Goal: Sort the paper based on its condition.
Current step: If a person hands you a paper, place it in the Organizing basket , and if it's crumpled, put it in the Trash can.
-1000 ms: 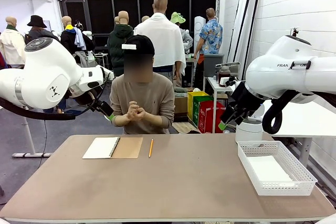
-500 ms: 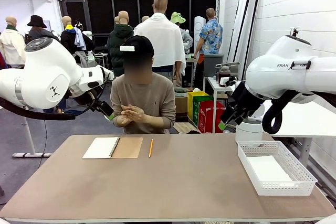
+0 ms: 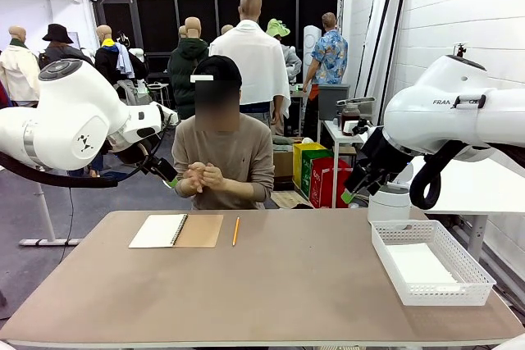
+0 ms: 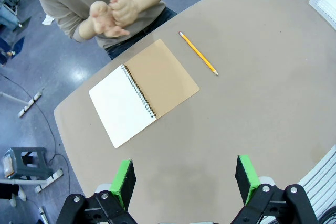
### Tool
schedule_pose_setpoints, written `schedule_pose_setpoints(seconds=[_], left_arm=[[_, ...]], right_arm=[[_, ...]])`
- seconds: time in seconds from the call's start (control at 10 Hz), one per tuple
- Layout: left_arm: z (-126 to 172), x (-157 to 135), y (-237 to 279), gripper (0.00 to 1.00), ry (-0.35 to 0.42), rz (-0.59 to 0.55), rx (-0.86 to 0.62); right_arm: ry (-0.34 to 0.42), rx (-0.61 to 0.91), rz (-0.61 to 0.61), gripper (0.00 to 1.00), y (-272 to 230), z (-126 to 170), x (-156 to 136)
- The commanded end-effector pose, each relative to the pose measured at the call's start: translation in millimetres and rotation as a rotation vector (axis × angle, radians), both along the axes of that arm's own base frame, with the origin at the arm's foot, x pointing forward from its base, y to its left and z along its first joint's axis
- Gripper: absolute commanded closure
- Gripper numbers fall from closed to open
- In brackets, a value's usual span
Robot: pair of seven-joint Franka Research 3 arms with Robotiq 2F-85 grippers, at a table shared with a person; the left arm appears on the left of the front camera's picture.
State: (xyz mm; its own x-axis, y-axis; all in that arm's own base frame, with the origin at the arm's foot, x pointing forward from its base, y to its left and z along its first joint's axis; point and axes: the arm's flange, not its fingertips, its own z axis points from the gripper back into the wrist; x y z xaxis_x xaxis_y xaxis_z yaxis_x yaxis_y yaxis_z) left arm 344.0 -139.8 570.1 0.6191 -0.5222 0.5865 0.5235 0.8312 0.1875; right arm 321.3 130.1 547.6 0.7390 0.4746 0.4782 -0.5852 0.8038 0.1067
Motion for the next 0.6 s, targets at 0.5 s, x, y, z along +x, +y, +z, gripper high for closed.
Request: schedule_pose_setpoints(seconds=[0.5], left_arm=[[0.4, -0.2, 0.4, 0.00, 0.000, 0.001, 0.000]], right_arm=[[0.010, -0.002, 0.004, 0.00, 0.2, 2.5, -0.1]])
